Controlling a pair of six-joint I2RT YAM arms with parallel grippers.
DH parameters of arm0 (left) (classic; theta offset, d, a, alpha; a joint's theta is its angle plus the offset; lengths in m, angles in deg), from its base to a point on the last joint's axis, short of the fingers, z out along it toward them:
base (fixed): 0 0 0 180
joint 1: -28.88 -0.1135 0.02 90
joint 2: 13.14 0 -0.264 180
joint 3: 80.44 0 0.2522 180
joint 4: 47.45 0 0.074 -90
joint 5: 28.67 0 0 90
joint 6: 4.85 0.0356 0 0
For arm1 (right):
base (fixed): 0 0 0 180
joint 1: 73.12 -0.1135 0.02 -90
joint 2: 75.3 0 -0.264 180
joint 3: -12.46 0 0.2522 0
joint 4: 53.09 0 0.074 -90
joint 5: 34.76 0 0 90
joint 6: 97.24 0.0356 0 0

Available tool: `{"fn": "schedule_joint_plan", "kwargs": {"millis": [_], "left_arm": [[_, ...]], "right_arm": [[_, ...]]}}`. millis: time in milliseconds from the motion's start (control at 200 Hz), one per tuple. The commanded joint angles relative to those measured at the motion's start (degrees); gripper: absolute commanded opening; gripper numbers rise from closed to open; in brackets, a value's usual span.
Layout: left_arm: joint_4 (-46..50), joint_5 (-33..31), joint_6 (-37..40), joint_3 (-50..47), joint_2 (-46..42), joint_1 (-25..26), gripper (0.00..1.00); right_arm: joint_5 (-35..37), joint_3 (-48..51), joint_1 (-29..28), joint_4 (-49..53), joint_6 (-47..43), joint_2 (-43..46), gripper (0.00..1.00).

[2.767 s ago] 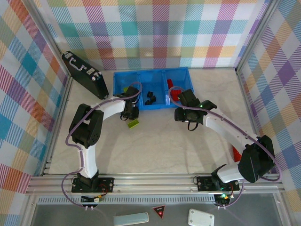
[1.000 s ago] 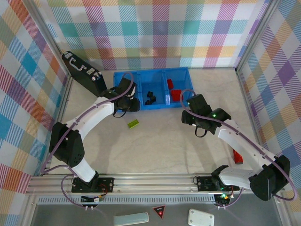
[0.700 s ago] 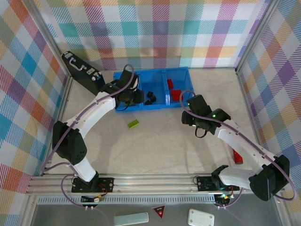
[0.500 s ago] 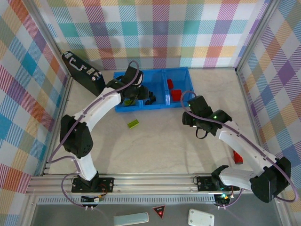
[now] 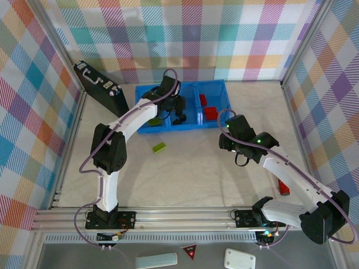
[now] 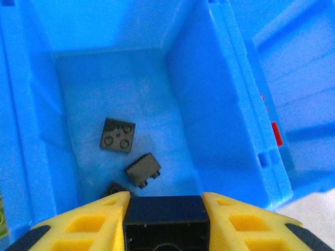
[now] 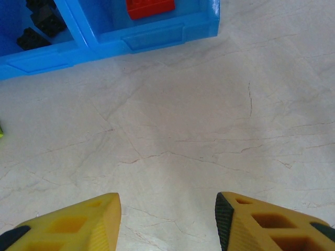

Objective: Sort the legos into containers by color
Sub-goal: Place the lego in the container.

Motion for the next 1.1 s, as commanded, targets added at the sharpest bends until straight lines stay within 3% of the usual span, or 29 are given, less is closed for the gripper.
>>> {"fn": "schedule_joint_plan", "kwargs": {"millis": [0,370,900,1095], "left_arm": [[-5.85,-2.95,-2.93,1.96,2.09,0.46,0.37],[-15.71,-8.71,-6.89,2.05,8.91,1.75,0.37],[-21.12,-7.51,-9.10,2.69,15.57,3.09,0.38],[-20.90,-7.76,-9.49,2.87,15.98,3.18,0.44]], "right_arm": [[1.13,0.69,0.14,0.70,-0.45,0.53,0.52],[0.76,1.02,0.10,0.81,-0.71,0.48,0.52],[0.31,2.18,0.14,0.09,-0.95,0.31,0.52],[0.39,2.36,0.14,0.10,-1.19,0.27,0.52]]}}
